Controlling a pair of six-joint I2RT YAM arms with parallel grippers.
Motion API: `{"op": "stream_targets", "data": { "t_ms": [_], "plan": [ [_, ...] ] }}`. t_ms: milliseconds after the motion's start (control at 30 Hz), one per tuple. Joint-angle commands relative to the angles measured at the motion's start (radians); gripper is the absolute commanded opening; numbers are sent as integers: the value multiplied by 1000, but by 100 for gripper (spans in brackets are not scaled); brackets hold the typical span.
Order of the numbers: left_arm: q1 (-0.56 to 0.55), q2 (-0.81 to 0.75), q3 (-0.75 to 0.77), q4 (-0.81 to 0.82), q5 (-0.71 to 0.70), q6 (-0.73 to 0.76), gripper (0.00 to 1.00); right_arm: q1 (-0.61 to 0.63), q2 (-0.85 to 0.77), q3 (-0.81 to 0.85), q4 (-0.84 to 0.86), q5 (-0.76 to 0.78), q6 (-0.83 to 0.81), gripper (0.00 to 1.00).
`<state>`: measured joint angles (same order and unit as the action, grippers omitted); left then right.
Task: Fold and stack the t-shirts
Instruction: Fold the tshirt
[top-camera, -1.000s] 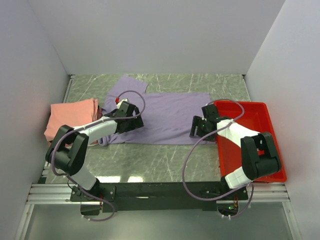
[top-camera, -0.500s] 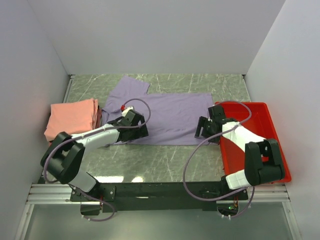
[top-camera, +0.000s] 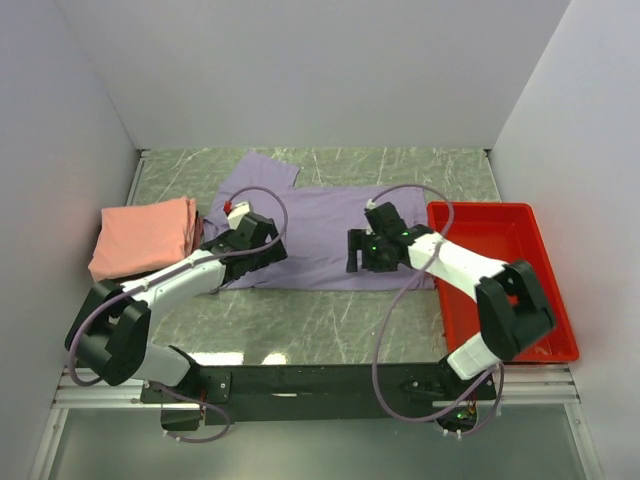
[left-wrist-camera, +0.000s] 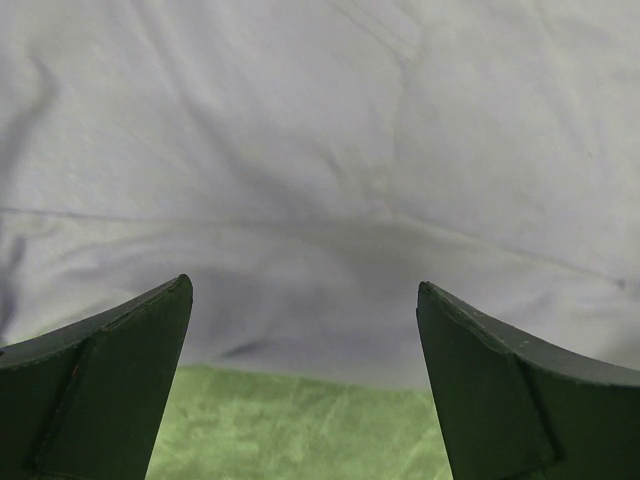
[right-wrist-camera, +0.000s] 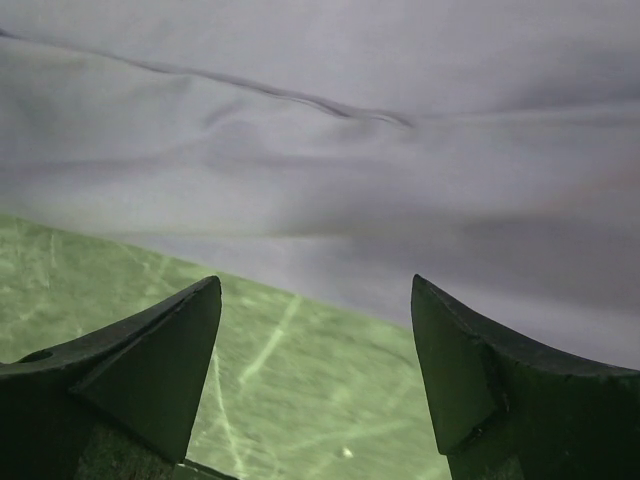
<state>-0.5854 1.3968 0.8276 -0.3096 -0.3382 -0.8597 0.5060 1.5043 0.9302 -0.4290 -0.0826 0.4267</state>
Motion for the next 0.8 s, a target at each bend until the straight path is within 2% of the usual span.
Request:
{"op": "stream_targets", "data": {
  "t_ms": [0,300,767],
  "plan": [
    [42,14,-4,49,-13,-13,100,26,82,44,38,-9,33,83],
    [85,-13,-59,32,-42,-33,99,-17,108,-68,21,37,55,83],
    [183,-35,-130,-17,-102,-50,100,-138,11,-208,-10,6,52,83]
  ]
}}
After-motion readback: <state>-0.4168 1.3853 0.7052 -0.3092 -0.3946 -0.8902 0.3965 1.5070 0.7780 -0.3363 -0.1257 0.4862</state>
